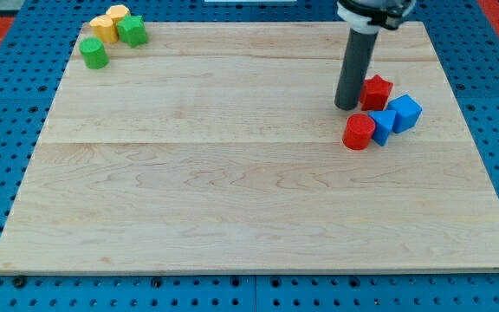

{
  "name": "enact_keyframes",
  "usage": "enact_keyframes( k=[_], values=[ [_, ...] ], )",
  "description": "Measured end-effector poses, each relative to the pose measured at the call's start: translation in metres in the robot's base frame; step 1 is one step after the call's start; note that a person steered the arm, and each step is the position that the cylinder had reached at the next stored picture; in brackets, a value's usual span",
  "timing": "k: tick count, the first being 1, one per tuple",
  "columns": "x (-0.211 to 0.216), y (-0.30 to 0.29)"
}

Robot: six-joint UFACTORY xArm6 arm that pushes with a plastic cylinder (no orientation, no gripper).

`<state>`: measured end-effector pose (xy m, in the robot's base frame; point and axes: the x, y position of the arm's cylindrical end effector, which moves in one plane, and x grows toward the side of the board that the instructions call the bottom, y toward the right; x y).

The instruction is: Push red star towards center

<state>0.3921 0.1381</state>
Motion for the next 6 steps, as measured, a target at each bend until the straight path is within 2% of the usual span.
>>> enact_keyframes(
  k=[1,2,3,4,5,6],
  values=[
    [0.003,0.042],
    [-0.035,0.088],
    [-0.101,0.059],
    [-0.099,0.01],
    [-0.125,0.081],
    [-0.091,0.129]
  ],
)
